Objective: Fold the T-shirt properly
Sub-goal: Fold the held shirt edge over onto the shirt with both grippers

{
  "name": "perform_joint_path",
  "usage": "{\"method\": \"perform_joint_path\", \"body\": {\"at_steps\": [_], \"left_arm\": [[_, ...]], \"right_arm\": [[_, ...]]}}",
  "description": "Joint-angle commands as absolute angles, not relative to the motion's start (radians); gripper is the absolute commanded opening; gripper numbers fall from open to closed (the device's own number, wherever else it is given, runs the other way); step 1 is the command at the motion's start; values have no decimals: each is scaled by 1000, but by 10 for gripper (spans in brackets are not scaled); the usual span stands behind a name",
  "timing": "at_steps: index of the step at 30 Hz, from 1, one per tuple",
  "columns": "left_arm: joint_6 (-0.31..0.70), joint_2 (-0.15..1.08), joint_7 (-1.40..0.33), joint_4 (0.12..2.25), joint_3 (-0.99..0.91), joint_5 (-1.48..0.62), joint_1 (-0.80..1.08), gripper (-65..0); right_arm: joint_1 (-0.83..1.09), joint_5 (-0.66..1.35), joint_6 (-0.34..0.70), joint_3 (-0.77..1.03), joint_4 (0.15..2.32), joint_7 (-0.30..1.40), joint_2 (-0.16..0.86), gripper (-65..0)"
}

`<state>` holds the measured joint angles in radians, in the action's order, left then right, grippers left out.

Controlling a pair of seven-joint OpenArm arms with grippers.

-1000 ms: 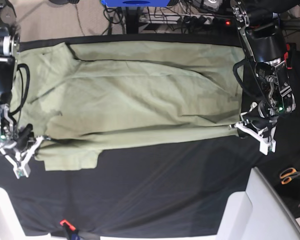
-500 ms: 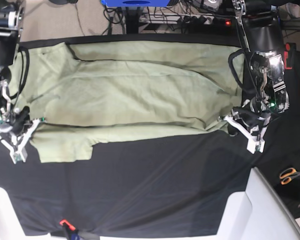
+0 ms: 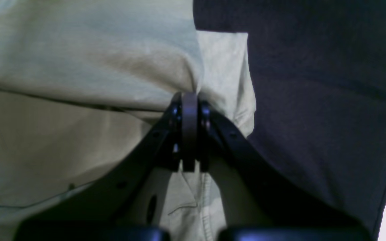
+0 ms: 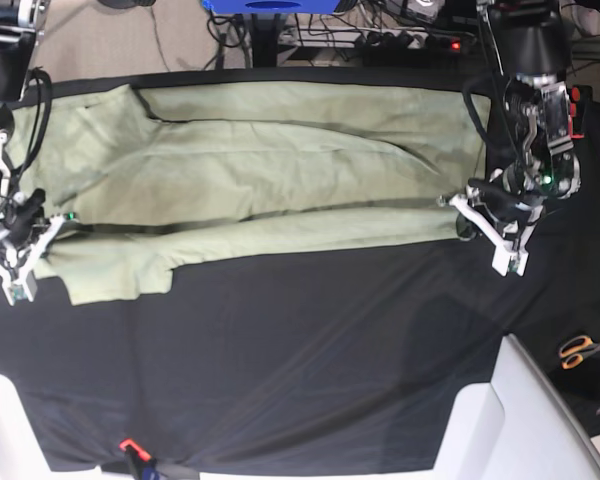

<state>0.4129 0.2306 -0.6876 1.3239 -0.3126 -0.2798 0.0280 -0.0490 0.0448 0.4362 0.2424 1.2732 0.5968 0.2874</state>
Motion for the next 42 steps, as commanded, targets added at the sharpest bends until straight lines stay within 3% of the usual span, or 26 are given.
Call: {"method": "perform_joint_path", "body": {"at_steps": [1, 19, 32, 42], "left_arm": [[417, 245, -665, 1366, -315, -291, 16, -650], [420, 268, -667, 1515, -325, -292, 153, -650], [420, 286, -667, 1504, -315, -292, 168, -650], [420, 286, -661, 1455, -314, -283, 179, -650]], "right_arm": [[-56, 48, 432, 251, 1302, 595, 305, -650], [90, 48, 432, 300, 1461, 650, 245, -650], [140, 48, 432, 302, 1584, 792, 243, -650], [173, 47, 432, 302, 1564, 789, 191, -650]]}}
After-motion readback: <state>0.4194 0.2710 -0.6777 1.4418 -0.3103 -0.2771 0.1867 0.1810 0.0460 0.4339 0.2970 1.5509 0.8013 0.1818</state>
